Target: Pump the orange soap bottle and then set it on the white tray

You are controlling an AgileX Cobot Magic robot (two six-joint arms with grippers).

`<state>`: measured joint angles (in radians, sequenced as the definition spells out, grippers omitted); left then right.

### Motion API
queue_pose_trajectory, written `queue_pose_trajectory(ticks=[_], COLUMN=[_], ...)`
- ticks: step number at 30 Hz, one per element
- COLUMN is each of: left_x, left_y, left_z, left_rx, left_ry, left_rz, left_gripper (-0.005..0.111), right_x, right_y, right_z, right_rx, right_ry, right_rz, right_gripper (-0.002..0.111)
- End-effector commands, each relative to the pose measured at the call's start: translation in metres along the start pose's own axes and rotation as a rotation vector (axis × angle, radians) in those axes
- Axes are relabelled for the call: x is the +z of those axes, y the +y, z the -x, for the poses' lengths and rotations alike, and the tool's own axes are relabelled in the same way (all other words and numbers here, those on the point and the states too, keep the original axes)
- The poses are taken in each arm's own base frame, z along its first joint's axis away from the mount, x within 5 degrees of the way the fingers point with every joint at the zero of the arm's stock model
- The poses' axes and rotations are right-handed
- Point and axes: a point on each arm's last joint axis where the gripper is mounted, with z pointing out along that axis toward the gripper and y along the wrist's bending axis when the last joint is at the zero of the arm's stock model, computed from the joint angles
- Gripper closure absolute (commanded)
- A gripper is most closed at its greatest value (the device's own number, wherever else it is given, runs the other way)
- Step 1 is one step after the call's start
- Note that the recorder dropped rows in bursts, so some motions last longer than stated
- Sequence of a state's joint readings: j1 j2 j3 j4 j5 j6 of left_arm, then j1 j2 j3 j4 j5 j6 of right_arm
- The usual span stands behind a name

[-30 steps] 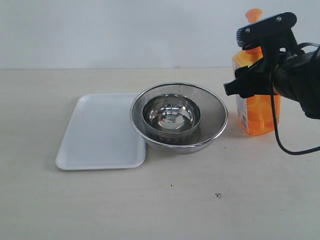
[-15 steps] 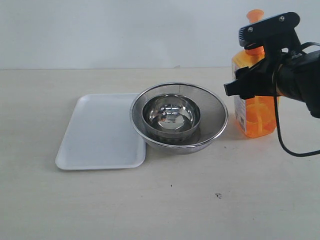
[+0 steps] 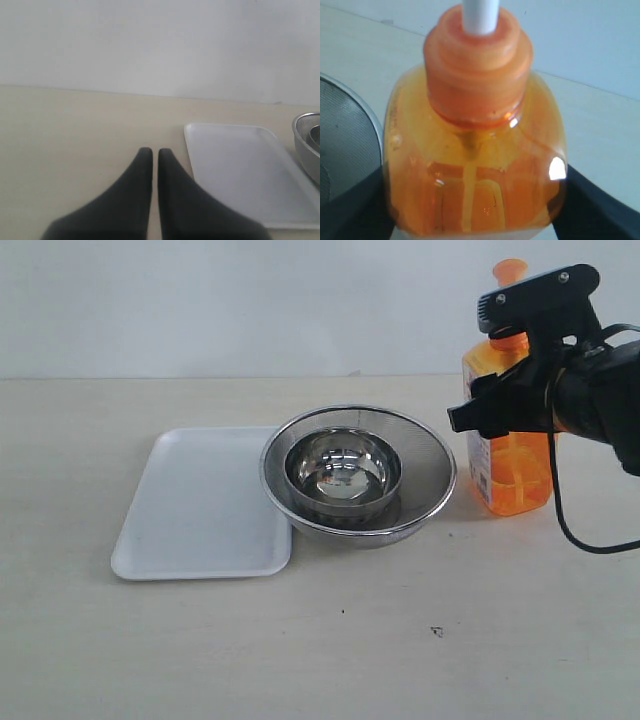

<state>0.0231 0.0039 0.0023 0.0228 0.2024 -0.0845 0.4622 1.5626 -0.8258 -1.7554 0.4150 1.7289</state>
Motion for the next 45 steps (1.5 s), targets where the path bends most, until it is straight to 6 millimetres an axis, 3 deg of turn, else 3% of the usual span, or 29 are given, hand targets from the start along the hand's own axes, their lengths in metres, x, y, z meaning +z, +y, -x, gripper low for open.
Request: queue_pose_trajectory(ticks=[1,5,10,12,16,23,28,34,45], left_x=[-0.002,-0.005,-0.006,-0.007,-0.005,0.025,0.055,0.089,0.096], left_y=[-0.002,-0.002,-0.003,-0.006,-0.015,-0.037,-0.063,-0.080,-0.084], left_z=[0.016,0.029,0.030,0.040,0.084,0.116,0.132,0.140,0.147], left_rx=[-0.036,-0.173,-0.306,-0.304,-0.218,-0.018,0.015,0.003,-0.044], left_ry=[-0.172,-0.320,-0.217,-0.186,-0.200,-0.067,0.032,-0.036,-0.145], left_rz=[-0.023,-0.052,-0.071,-0.098,-0.196,-0.309,-0.400,-0.416,-0.422], left_gripper=[0.102,0.102,0.102,0.102,0.102,0.102,0.102,0.102,0.102], right_x=[-0.001,-0.001,-0.001,-0.001,0.000,0.000,0.000,0.000,0.000], right_y=[0.007,0.009,0.008,0.006,0.005,0.005,0.005,0.005,0.005], right_z=[-0.005,-0.005,-0.005,-0.005,-0.004,-0.004,-0.004,-0.004,-0.004], right_rx=[0.005,0.005,0.005,-0.001,-0.003,-0.005,-0.005,-0.005,-0.005], right_ry=[0.027,0.029,0.028,0.025,0.022,0.022,0.022,0.022,0.022], right_rz=[0.089,0.106,0.094,0.079,0.060,0.060,0.060,0.060,0.060], right_gripper=[0.108,0.108,0.108,0.108,0.108,0.108,0.108,0.108,0.108])
